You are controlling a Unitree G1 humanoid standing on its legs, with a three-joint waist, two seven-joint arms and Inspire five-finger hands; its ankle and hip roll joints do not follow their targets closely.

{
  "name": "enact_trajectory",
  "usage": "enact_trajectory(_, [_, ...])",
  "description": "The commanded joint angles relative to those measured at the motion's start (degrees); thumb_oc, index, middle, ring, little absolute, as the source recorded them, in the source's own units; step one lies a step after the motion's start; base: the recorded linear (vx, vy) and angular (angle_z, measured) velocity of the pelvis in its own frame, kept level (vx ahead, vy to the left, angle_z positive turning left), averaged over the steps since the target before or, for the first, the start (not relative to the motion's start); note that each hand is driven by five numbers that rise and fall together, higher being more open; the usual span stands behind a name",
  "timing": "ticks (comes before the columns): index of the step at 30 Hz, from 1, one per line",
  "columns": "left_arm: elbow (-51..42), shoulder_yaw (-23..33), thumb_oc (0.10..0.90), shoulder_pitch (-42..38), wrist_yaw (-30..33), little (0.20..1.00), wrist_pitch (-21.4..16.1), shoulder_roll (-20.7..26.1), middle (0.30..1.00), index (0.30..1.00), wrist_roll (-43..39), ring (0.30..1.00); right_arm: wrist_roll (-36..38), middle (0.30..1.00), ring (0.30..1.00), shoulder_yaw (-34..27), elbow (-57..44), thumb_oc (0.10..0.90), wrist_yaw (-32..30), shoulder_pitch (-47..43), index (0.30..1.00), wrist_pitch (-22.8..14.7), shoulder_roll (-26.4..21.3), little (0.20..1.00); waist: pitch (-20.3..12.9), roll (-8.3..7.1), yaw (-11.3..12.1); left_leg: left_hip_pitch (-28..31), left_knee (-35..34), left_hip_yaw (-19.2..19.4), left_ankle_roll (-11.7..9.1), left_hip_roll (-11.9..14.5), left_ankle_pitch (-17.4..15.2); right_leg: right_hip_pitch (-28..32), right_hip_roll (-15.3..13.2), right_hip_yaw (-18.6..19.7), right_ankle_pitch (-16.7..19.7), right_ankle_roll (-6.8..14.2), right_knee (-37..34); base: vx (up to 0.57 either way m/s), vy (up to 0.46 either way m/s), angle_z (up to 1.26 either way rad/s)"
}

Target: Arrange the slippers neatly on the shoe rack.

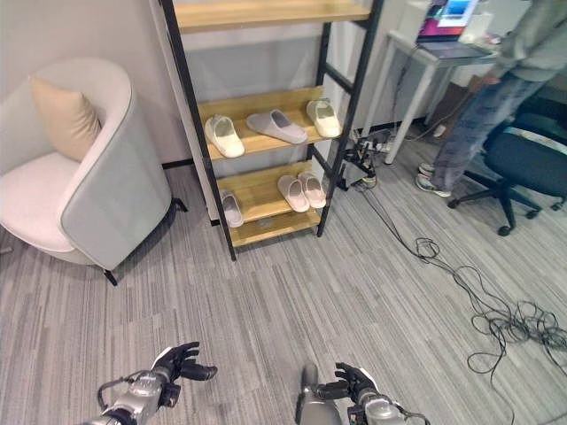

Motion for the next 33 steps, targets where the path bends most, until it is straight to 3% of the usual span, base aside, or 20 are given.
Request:
enact_trajectory(1, [4.5, 1.4, 0.8, 3.2, 0.2, 0.9, -0.1, 1.0, 0.9, 0.9, 2.4, 0.9, -2.3, 0.9, 0.9, -0.8, 4.7, 0.8, -0.9, 2.2, 0.9, 1.7, -4.2, 0.9, 1.0, 0.28, -0.5, -4.2, 4.3, -4.9, 1.6, 3.0, -4.0, 7.6, -3.1, 3.7, 3.5, 6.9, -1.9, 0.28, -0.208, 0.51])
enact_trajectory(3, [5.6, 1.9, 0.8, 4.3, 0.1, 0.9, 0.1, 1.0, 0.9, 0.9, 2.9, 0.9, -1.6, 0.9, 0.9, -1.1, 5.3, 0.8, -0.7, 2.5, 0.9, 1.7, -4.1, 0.9, 0.4, 0.33, -0.6, -3.8, 5.0, -5.5, 1.2, 3.7, -3.3, 7.8, -2.3, 4.5, 3.3, 6.2, -0.1, 0.38, -0.272, 0.25])
enact_trajectory(4, [6.8, 3.0, 0.8, 5.6, 0.0, 0.9, 0.5, 1.2, 0.9, 0.9, 3.0, 0.9, -1.6, 0.9, 0.9, -1.3, 6.2, 0.8, -0.4, 3.0, 0.9, 1.7, -4.3, 0.9, 0.0, 0.67, -0.6, -4.1, 7.1, -5.9, -0.3, 5.2, -0.3, 8.2, -0.8, 4.3, 2.6, 5.4, 1.8, 0.57, -0.496, 0.03])
enact_trajectory(5, [8.8, 4.7, 0.8, 7.4, 0.1, 0.9, 1.4, 2.1, 0.9, 0.9, 3.6, 0.9, -1.3, 0.9, 0.9, -1.5, 6.9, 0.8, -0.2, 3.3, 0.9, 1.6, -4.6, 0.9, 0.0, 0.46, 0.0, -9.5, 19.4, -5.5, -2.8, 8.7, 8.5, 10.2, 0.6, 2.8, -0.3, 2.5, 4.2, 0.49, -0.523, 0.27])
enact_trajectory(6, [8.8, 5.3, 0.8, 7.8, -0.2, 0.9, 1.5, 2.4, 0.9, 0.9, 3.3, 0.9, -1.2, 0.9, 0.9, -0.9, 6.7, 0.8, -0.3, 3.1, 0.9, 1.5, -4.9, 0.9, 0.4, -0.6, 0.5, -13.6, 27.9, -3.9, -2.4, 10.4, 11.5, 11.9, 0.5, 1.9, -1.5, 0.9, 4.2, 0.33, -0.401, 0.43])
enact_trajectory(7, [8.8, 5.3, 0.8, 7.8, -0.2, 0.9, 1.5, 2.5, 0.9, 0.9, 3.3, 0.9, -1.2, 0.9, 0.9, -0.9, 6.7, 0.8, -0.3, 3.1, 0.9, 1.5, -4.8, 0.9, 0.3, -0.71, 0.4, -13.8, 27.8, -3.9, -2.3, 10.3, 11.6, 11.7, 0.3, 1.9, -1.4, 0.9, 4.2, 0.25, -0.469, 0.62])
enact_trajectory(8, [9.0, 10.1, 0.8, 8.1, -1.0, 0.9, 2.6, 3.9, 0.9, 0.9, -3.5, 0.9, -2.1, 0.9, 0.9, 0.6, 6.1, 0.8, -1.0, 1.5, 0.9, 1.5, -5.9, 0.9, 2.2, -3.05, 3.3, -19.8, 38.9, -0.9, -0.2, 13.2, 11.6, 16.3, 1.0, -0.6, -3.8, -1.7, 3.2, 0.26, -0.431, 0.52])
enact_trajectory(9, [9.5, 12.2, 0.8, 7.6, -1.4, 0.9, 3.1, 4.0, 0.9, 0.9, -6.7, 0.9, -2.5, 0.9, 0.9, 0.9, 6.0, 0.8, -1.0, 0.4, 0.9, 1.6, -6.5, 0.9, 2.7, -3.74, 4.2, -21.7, 39.9, 1.3, 0.3, 14.4, 10.7, 17.6, 1.1, -1.7, -4.8, -2.0, 3.2, 0.26, -0.431, 0.5])
enact_trajectory(11, [9.5, 12.2, 0.8, 7.6, -1.4, 0.9, 3.1, 4.0, 0.9, 0.9, -6.7, 0.9, -2.5, 0.9, 0.9, 1.0, 6.0, 0.8, -1.0, 0.4, 0.9, 1.6, -6.4, 0.9, 2.5, -3.89, 4.1, -21.8, 39.7, 1.3, 0.4, 14.2, 10.9, 17.5, 0.9, -1.7, -4.7, -2.0, 3.1, 0.15, -0.086, 0.18])
enact_trajectory(12, [10.4, 14.1, 0.8, 7.4, -2.3, 0.9, 3.7, 3.1, 0.9, 0.9, -10.1, 0.9, -3.6, 0.9, 0.9, 2.0, 5.6, 0.8, -1.6, -1.4, 0.9, 1.9, -6.9, 0.9, 2.6, -4.32, 5.4, -23.9, 35.1, 6.4, 0.6, 15.2, 7.8, 20.7, 1.0, -4.0, -6.9, -2.0, 2.8, 0.43, -0.053, 0.1])
enact_trajectory(13, [9.3, 14.2, 0.8, 8.1, -1.5, 0.9, 2.9, 1.9, 0.9, 0.9, -11.9, 0.9, -2.7, 0.9, 0.9, 1.2, 5.4, 0.8, -2.2, -2.0, 0.9, 1.7, -7.1, 0.9, 1.5, -4.45, 6.4, -25.8, 26.4, 10.2, 1.4, 11.5, 4.8, 23.2, 0.9, -5.6, -7.7, -0.9, 1.8, 0.5, -0.048, 0.34])
enact_trajectory(15, [8.7, 14.1, 0.8, 7.9, -1.2, 0.9, 2.8, 1.6, 0.9, 0.9, -13.2, 0.9, -1.8, 0.9, 0.9, 0.5, 5.2, 0.8, -2.8, -2.1, 0.9, 1.4, -7.1, 0.9, 1.2, -4.42, 6.6, -27.1, 22.9, 11.5, 1.1, 10.6, 5.5, 24.3, 1.0, -6.5, -8.0, -0.6, 1.4, 0.24, 0.058, 0.71])
enact_trajectory(16, [7.8, 13.6, 0.8, 7.4, -0.7, 0.9, 2.3, 0.5, 0.9, 0.9, -14.9, 0.9, -0.9, 0.9, 0.9, 0.0, 3.7, 0.8, -3.4, -2.1, 0.9, 1.0, -6.4, 0.9, 0.6, -3.72, 6.6, -26.0, 15.1, 14.9, 1.2, 9.9, 6.1, 24.9, 1.8, -7.4, -8.6, -0.2, 1.6, 0.16, 0.147, 0.66])
enact_trajectory(19, [7.1, 11.0, 0.8, 6.8, -0.8, 0.9, 2.4, -0.5, 0.9, 0.9, -13.2, 0.9, -3.8, 0.9, 0.9, 2.1, 2.4, 0.8, -4.1, -2.6, 0.9, 1.0, -4.8, 0.9, -0.3, -3.66, 6.4, -22.5, 8.6, 9.9, 1.7, 6.0, 6.1, 24.8, 1.5, -8.6, -8.6, 0.7, 3.7, 0.14, 0.127, 0.36])
enact_trajectory(22, [7.3, 10.3, 0.8, 7.0, -0.7, 0.9, 2.5, -0.2, 0.9, 0.9, -10.4, 0.9, -5.5, 0.9, 0.9, 1.8, 2.8, 0.8, -3.8, -0.5, 0.9, 1.4, -3.7, 0.9, -1.5, -3.77, 5.5, -19.5, 5.1, 9.8, 2.6, 4.9, 5.6, 24.6, 1.1, -9.1, -8.6, 1.9, 5.6, 0.08, 0.116, 0.37])
enact_trajectory(23, [7.5, 9.7, 0.8, 6.9, -0.7, 0.9, 2.8, 0.2, 0.9, 0.9, -8.0, 0.9, -5.4, 0.9, 0.9, 1.8, 2.8, 0.8, -3.7, -0.3, 0.9, 1.5, -2.8, 0.9, -1.0, -3.65, 4.8, -17.8, 3.7, 9.1, 3.8, 4.3, 5.3, 22.0, -0.3, -9.3, -6.9, 3.7, 12.2, 0.07, 0.16, 0.17])
enact_trajectory(26, [8.0, 8.7, 0.8, 6.4, 0.4, 0.9, 3.0, 2.1, 0.9, 0.9, -3.1, 0.9, -4.7, 0.9, 0.9, 1.8, 3.4, 0.8, -3.2, 0.9, 0.9, 1.6, -1.2, 0.9, -0.6, -3.39, 4.0, -16.2, 2.3, 9.1, 4.2, 4.7, 5.2, 19.3, -1.8, -8.9, -4.3, 6.0, 16.9, 0.02, 0.045, 0.16])
enact_trajectory(30, [8.9, 8.7, 0.8, 7.0, 0.9, 0.9, 3.2, 3.3, 0.9, 0.9, -1.1, 0.9, -4.5, 0.9, 0.9, 1.8, 4.2, 0.8, -3.2, 1.6, 0.9, 1.6, -0.8, 0.9, -1.0, -2.45, 4.4, -15.3, -0.3, 9.1, 3.7, 5.6, 5.9, 19.3, -4.5, -10.4, -4.8, 4.9, 12.9, 0.04, -0.084, 0.1])
enact_trajectory(33, [10.0, 8.4, 0.8, 7.7, 0.8, 0.9, 3.4, 4.1, 0.9, 0.9, 1.1, 0.9, -3.9, 0.9, 0.9, 1.1, 4.4, 0.8, -3.3, 1.6, 0.9, 1.6, -1.2, 0.9, -1.4, -1.74, 4.1, -14.5, -1.5, 9.1, 2.9, 6.4, 6.2, 19.1, -6.6, -8.2, -2.9, 5.3, 7.3, 0.07, -0.147, -0.01])
